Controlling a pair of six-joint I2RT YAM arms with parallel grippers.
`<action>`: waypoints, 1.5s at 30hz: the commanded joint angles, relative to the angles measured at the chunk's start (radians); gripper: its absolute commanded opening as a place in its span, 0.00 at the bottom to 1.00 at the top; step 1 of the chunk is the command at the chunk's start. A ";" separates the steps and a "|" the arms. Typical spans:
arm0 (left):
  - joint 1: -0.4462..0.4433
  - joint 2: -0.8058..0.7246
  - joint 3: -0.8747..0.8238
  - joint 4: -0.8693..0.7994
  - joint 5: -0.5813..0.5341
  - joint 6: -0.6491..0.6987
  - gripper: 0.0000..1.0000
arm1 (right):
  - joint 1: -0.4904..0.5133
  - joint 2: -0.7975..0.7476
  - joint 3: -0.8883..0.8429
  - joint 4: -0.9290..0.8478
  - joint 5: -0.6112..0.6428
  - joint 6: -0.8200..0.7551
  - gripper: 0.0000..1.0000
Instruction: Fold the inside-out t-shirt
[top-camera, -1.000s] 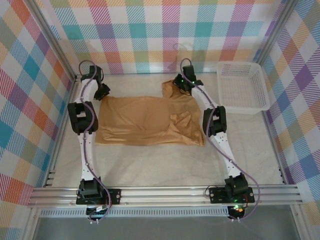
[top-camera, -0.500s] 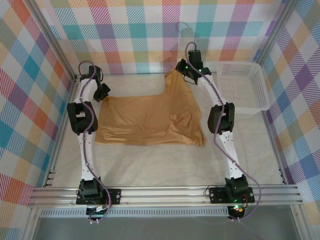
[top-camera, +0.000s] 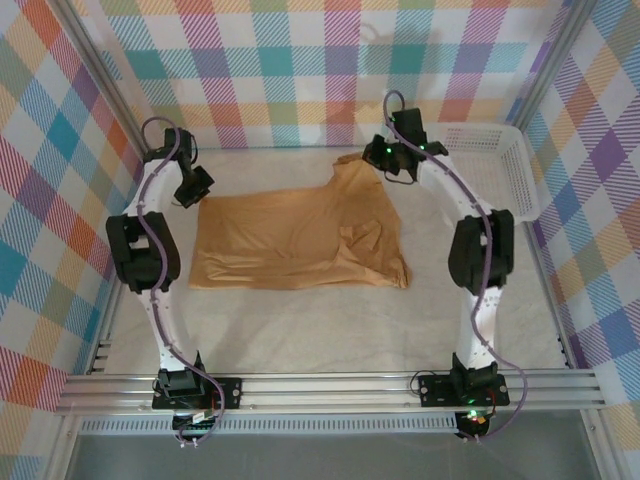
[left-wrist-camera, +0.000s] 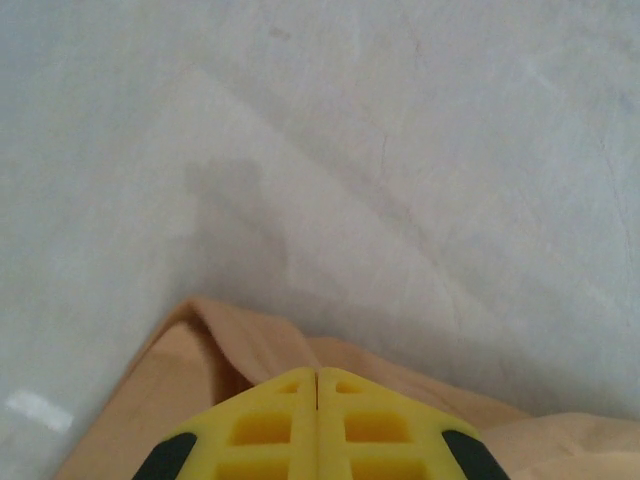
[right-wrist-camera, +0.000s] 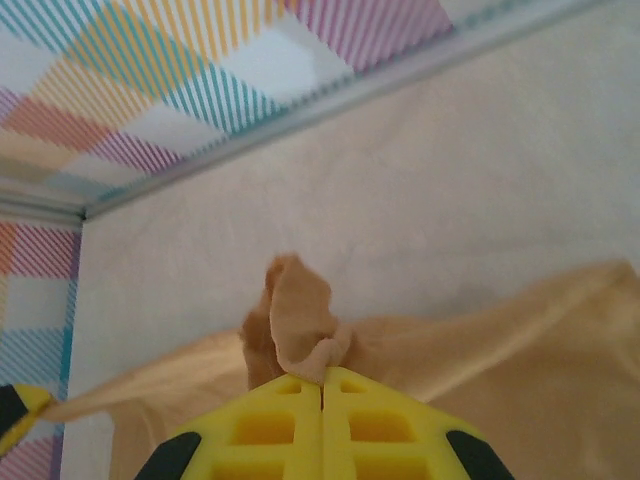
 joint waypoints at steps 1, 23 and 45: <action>-0.006 -0.095 -0.129 0.057 -0.035 -0.019 0.00 | 0.002 -0.168 -0.191 0.096 -0.021 -0.008 0.00; -0.007 -0.291 -0.492 0.110 -0.122 -0.027 0.00 | 0.014 -0.689 -1.026 0.210 0.025 0.088 0.00; -0.148 -0.401 -0.541 0.206 -0.091 -0.072 0.56 | 0.125 -0.407 -0.791 0.146 -0.037 -0.101 0.47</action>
